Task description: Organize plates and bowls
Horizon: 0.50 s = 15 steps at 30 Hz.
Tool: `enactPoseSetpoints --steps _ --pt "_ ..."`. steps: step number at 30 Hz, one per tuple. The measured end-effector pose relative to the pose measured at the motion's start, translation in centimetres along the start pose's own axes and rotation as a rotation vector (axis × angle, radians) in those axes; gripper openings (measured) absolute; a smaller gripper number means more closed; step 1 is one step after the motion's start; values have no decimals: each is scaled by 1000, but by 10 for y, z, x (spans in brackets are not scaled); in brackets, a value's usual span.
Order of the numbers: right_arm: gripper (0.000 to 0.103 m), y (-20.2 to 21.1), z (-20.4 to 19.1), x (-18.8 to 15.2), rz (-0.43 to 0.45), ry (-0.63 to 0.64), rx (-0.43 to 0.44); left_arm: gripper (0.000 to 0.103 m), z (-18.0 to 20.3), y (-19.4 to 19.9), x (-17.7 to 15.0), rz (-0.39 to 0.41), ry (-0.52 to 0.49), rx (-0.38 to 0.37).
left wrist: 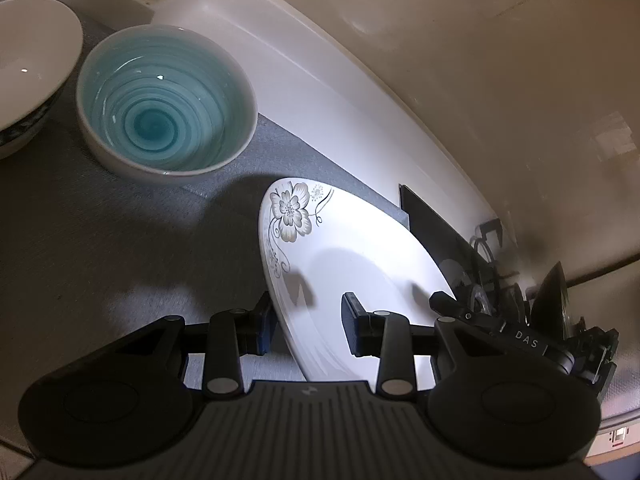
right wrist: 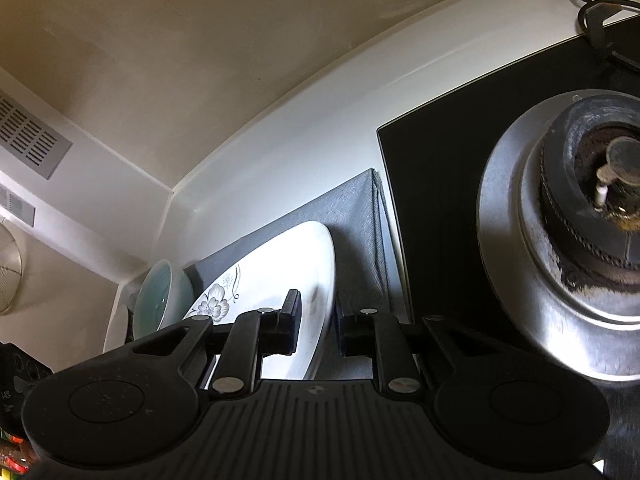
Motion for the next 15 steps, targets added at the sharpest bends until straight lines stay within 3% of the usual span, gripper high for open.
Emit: enactPoseSetpoints --steps 15 --pt "19 40 -23 -33 34 10 3 38 -6 37 -31 -42 -42 -19"
Point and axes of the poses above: each gripper's, at about its wrist camera, not at the fingertips, and y roughly against the way its jaws point, z to its right, x to its top, the point moved 6 cm from there along -y, roughly the way its jaws point, and after that the axes turned 4 degrees about z, right-handed, at the moved point
